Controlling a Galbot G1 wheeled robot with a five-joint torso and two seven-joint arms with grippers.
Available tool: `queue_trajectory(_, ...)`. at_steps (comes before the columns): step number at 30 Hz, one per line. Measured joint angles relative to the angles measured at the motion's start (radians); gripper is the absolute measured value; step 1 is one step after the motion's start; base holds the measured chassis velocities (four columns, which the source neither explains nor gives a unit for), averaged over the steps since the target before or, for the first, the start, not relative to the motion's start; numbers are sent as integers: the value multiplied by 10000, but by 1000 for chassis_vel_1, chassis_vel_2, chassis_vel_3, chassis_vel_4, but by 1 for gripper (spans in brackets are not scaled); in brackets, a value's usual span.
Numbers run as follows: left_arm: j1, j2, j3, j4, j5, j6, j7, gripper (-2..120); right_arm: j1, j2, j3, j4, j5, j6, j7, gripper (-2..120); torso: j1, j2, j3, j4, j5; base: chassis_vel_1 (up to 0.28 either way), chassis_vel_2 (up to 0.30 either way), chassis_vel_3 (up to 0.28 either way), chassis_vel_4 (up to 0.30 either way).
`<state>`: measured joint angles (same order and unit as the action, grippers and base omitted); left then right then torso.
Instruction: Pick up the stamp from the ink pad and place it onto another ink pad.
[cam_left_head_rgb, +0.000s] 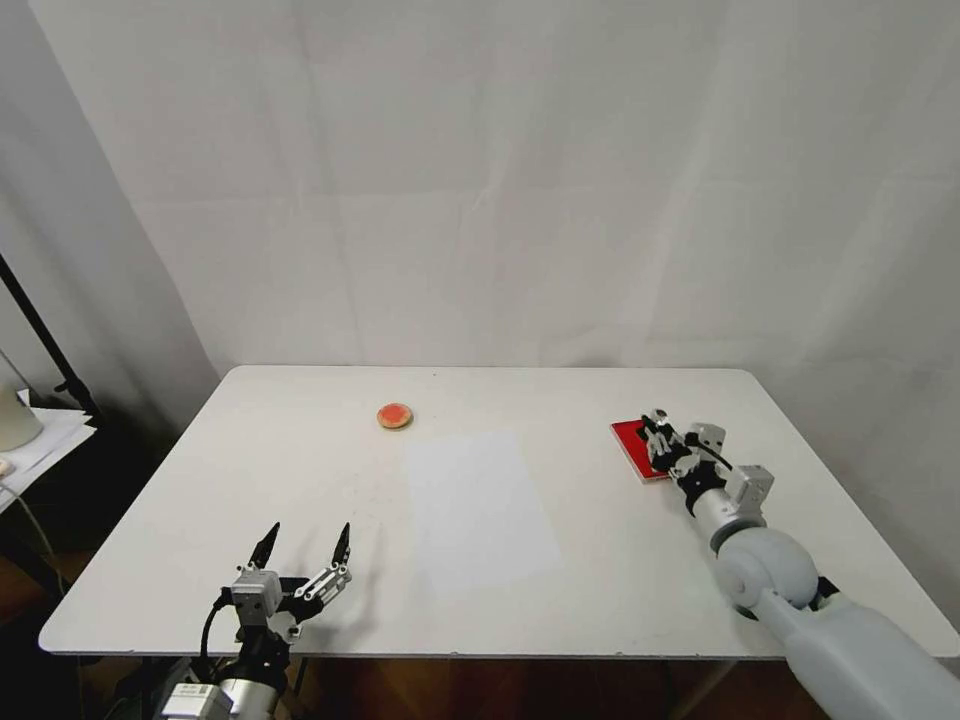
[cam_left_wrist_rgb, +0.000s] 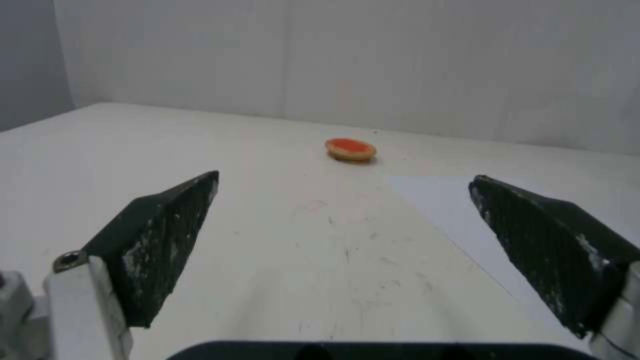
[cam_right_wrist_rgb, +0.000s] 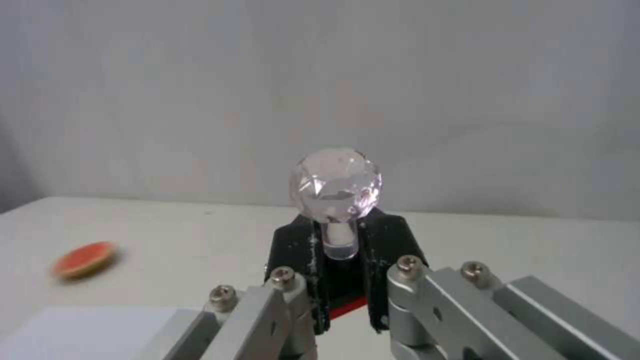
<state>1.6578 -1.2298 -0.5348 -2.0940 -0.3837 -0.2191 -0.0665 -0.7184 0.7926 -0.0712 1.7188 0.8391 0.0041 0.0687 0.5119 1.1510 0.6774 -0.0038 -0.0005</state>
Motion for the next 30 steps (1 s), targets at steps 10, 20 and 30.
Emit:
queue_trajectory(10,3,0,0,0,0,0,0,100,3432,1788,-4461,-1544,-100,220,-734,10,1,-1,1,6,0,0,0,0,0)
queue_trajectory(20,2,-1,0,-1,0,0,0,100,3725,2409,-5579,-2477,-318,-19,-522,10,0,-1,1,-2,2,0,0,0,0)
queue_trajectory(30,2,0,0,0,0,0,0,100,3533,2435,-5623,-2727,-209,-21,-385,10,-1,0,-2,0,4,0,0,0,0)
